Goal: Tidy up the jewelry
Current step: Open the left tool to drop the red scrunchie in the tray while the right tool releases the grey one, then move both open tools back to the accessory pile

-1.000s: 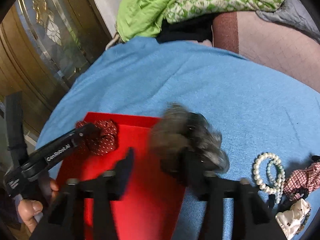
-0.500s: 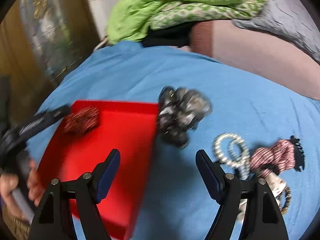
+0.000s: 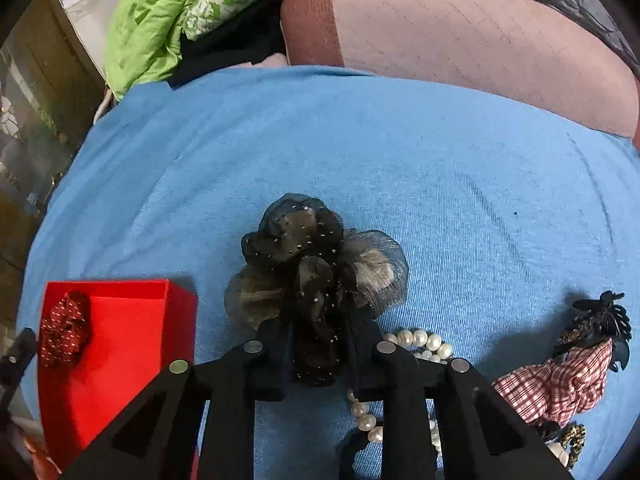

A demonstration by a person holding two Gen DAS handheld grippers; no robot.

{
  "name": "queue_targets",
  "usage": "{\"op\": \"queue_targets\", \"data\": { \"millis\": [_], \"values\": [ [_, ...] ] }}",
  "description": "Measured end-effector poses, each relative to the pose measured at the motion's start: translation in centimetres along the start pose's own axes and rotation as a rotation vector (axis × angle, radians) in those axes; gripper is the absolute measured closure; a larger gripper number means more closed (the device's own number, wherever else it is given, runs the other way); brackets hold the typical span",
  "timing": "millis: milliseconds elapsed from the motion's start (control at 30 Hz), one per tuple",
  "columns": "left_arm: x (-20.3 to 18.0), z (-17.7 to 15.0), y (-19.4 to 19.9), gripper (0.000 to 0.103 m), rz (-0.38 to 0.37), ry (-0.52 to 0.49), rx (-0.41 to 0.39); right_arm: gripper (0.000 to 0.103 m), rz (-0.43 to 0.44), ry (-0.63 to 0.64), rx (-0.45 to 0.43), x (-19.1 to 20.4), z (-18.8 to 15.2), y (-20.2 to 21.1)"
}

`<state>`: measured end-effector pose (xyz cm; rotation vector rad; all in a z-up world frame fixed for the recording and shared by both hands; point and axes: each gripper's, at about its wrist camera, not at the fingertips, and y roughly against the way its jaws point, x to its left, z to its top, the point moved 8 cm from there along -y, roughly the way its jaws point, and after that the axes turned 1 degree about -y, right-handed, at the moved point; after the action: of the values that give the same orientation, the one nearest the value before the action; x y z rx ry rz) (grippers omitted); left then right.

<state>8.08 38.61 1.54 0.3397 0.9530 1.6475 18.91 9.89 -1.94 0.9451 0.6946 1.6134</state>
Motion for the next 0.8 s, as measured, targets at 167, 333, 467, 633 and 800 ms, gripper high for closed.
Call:
{"op": "queue_targets", "data": {
  "millis": [167, 333, 467, 633, 800],
  "values": [
    [0.5, -0.5, -0.4, 0.036, 0.053, -0.002, 0.021, 0.085, 0.121, 0.022, -0.096, 3.5, 0.2, 5.0],
    [1.0, -1.2, -0.9, 0.036, 0.069, -0.016, 0.045, 0.072, 0.236, 0.087, -0.055, 8.7, -1.8, 5.8],
    [0.9, -1.4, -0.8, 0.036, 0.081, -0.053, 0.051, 0.037, 0.223, 0.127, -0.039, 10.2, -3.3, 4.9],
    [1.2, -1.4, -1.0, 0.036, 0.125, -0.084, 0.056, 0.037, 0.208, 0.125, -0.053, 9.3, -4.6, 6.0],
    [1.7, -1.0, -0.8, 0.036, 0.162, -0.083, 0.045, 0.037, 0.168, 0.111, -0.095, 5.9, -6.2, 9.1]
  ]
}}
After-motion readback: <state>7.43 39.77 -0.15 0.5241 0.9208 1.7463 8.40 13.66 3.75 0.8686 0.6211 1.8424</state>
